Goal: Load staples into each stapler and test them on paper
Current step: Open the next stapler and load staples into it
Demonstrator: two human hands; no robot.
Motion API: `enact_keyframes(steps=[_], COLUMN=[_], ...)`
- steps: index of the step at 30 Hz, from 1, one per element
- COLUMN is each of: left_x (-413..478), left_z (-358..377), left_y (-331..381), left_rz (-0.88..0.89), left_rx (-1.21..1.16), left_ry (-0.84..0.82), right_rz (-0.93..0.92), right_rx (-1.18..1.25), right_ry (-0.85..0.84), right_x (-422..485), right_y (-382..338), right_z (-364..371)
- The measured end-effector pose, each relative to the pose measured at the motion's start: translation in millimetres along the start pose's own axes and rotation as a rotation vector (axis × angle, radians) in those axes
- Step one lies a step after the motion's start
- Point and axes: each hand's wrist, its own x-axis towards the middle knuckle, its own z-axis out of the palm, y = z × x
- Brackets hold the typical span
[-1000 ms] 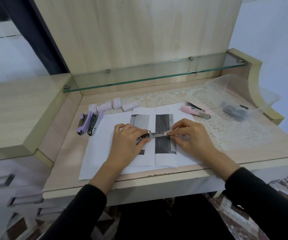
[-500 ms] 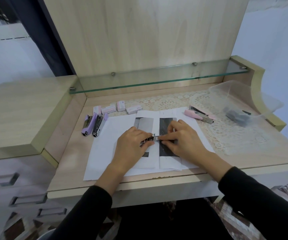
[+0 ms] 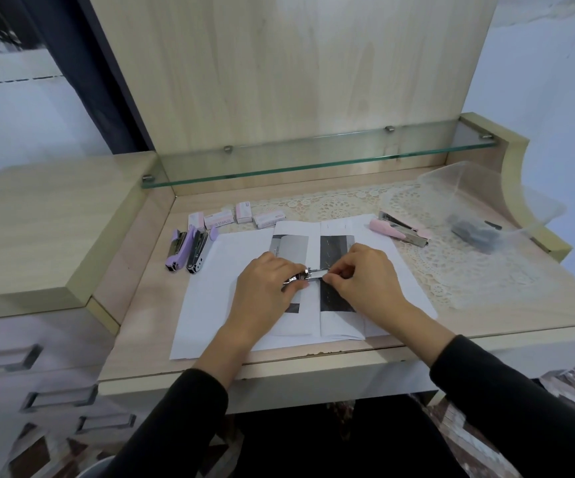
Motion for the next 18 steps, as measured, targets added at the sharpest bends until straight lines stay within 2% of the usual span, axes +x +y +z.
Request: enact_keyframes(steps=[11, 18], left_x=[-0.2, -0.3], left_z=[1.3, 1.4], left_y=[-1.4, -1.3], left_rz=[-0.009, -0.016], left_rx=[0.016, 0.019], left_ry=[-0.006, -0.016], right_rz=[0.156, 0.14], right_rx=[0.114, 0.224], right_ry=[0.05, 0.082], right_x=[-0.1, -2.7], right_y=[-12.5, -11.0], right_z=[11.4, 10.7])
